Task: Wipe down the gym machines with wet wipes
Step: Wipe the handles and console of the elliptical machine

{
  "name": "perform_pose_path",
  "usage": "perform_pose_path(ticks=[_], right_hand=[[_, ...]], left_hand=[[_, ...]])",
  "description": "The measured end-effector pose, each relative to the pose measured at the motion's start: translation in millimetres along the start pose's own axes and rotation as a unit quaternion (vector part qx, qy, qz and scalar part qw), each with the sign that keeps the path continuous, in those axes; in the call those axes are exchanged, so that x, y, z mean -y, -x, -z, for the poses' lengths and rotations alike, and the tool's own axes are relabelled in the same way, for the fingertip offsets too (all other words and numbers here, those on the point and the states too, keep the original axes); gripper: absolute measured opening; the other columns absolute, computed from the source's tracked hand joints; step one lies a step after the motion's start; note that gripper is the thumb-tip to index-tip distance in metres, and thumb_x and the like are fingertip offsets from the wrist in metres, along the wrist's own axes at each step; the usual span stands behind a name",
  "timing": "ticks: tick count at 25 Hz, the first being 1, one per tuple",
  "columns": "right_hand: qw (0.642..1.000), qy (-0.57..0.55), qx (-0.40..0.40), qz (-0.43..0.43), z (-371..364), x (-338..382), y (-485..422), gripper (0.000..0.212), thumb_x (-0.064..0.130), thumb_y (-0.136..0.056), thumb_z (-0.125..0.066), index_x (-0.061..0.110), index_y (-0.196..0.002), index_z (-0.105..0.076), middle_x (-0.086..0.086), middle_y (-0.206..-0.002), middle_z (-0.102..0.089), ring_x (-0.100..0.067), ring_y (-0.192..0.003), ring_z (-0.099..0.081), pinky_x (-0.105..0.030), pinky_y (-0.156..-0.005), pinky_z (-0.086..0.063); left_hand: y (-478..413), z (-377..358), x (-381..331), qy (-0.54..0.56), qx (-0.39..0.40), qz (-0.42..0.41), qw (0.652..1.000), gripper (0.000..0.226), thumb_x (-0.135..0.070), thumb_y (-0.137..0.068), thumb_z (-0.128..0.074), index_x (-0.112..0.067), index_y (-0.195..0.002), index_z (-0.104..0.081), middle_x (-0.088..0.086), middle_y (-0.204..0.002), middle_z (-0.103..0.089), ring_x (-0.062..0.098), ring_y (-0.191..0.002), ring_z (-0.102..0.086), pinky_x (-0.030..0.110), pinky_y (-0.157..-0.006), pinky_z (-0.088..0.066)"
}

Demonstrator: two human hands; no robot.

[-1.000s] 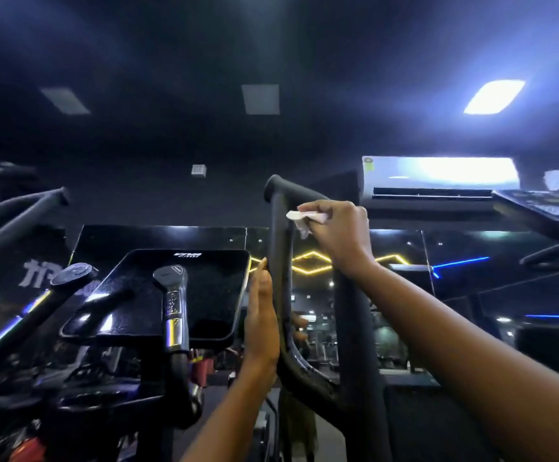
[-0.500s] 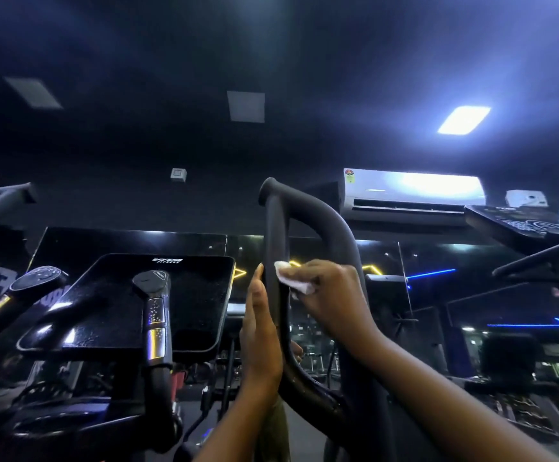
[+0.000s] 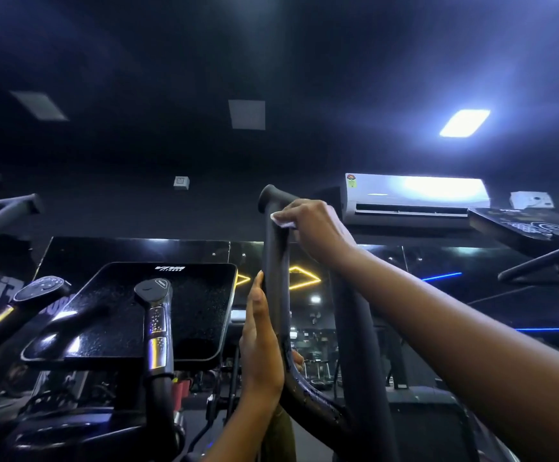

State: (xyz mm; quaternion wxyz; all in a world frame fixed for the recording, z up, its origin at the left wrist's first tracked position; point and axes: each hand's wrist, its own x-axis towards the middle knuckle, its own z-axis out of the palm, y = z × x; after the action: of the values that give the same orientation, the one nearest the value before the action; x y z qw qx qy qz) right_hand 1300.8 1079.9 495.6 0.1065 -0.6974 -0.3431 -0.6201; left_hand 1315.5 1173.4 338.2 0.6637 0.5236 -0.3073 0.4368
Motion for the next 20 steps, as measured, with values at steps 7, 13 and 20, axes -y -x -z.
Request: perform_pose_path(ticks=[7, 13, 20], right_hand=[[0.981, 0.078, 0.003, 0.175, -7.7, 24.9, 72.3, 0.024, -0.002, -0.075, -0.06, 0.009, -0.094, -0.067, -0.006, -0.085, -0.06, -0.023, -0.075, -0.057, -0.031, -0.059, -0.052], [0.961, 0.038, 0.09, 0.257, 20.2, 21.6, 73.4, 0.03, 0.011, -0.082, -0.049, 0.013, -0.101, -0.072, -0.006, -0.095, -0.067, -0.025, -0.086, -0.065, -0.034, -0.067, -0.057], [0.966, 0.193, 0.09, 0.145, 3.7, 14.1, -5.1, 0.033, 0.002, -0.092, -0.041, 0.011, -0.119, -0.06, -0.008, -0.119, -0.054, -0.026, -0.107, -0.052, -0.038, -0.086, -0.047]], left_hand=[[1.2, -0.3, -5.6, 0.014, 0.0, -0.006, 1.0, 0.078, -0.083, -0.074, -0.027, -0.045, -0.141, -0.036, -0.009, -0.121, -0.061, 0.006, -0.062, -0.066, 0.021, -0.049, -0.05], [0.8, 0.4, -4.5, -0.003, -0.013, 0.003, 1.0, 0.075, -0.09, -0.065, -0.024, -0.063, -0.136, -0.026, -0.007, -0.135, -0.053, 0.026, -0.079, -0.068, 0.045, -0.062, -0.056], [2.6, 1.4, -3.5, -0.035, -0.027, 0.014, 0.999, 0.093, -0.097, -0.055, -0.021, -0.06, -0.14, -0.016, -0.002, -0.148, -0.038, 0.045, -0.083, -0.063, 0.036, -0.052, -0.052]])
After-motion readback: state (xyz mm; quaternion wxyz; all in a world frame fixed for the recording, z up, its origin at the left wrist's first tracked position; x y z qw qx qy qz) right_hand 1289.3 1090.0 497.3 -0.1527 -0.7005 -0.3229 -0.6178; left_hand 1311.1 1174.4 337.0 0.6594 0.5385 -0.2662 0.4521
